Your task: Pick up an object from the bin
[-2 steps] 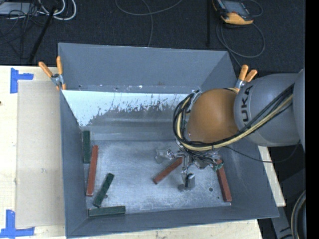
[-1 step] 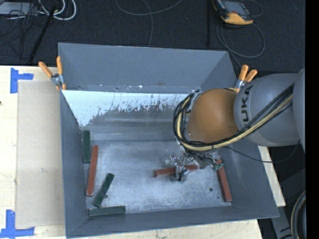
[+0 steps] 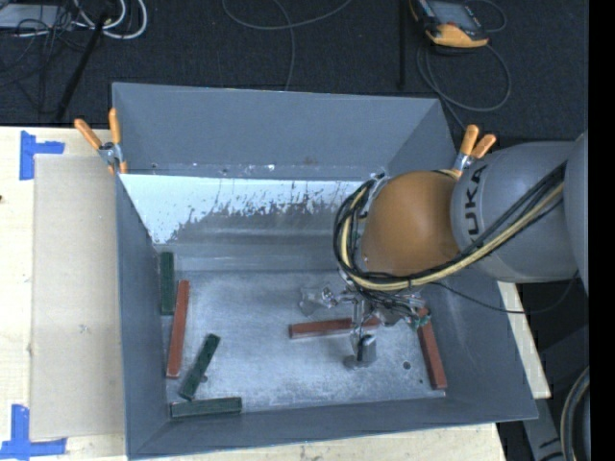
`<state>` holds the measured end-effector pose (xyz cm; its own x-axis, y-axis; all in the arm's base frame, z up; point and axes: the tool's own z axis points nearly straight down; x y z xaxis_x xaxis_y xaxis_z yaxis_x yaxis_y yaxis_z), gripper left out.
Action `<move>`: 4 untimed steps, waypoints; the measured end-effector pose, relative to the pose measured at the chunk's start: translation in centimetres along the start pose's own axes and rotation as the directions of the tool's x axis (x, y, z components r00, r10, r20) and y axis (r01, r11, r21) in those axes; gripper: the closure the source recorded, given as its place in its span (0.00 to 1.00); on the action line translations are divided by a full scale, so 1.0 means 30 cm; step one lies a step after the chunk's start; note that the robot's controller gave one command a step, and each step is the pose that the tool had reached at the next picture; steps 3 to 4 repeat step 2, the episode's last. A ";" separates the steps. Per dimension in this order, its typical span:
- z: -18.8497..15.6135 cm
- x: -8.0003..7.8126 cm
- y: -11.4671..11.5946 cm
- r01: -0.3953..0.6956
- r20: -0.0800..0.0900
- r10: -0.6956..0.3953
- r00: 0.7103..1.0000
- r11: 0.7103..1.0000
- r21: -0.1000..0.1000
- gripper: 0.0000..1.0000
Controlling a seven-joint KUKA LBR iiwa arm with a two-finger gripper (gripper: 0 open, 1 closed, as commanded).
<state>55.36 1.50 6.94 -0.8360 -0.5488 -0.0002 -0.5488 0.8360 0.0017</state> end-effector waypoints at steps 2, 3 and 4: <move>-0.525 0.015 -0.051 0.112 0.007 -0.112 0.994 0.994 0.007 1.00; -0.525 0.015 -0.051 0.112 0.007 -0.112 0.994 0.994 0.007 1.00; -0.525 0.015 -0.051 0.112 0.007 -0.112 0.994 0.994 0.007 1.00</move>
Offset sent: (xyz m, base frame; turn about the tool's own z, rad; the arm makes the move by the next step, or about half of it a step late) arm 0.0000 0.0000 0.0000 0.0000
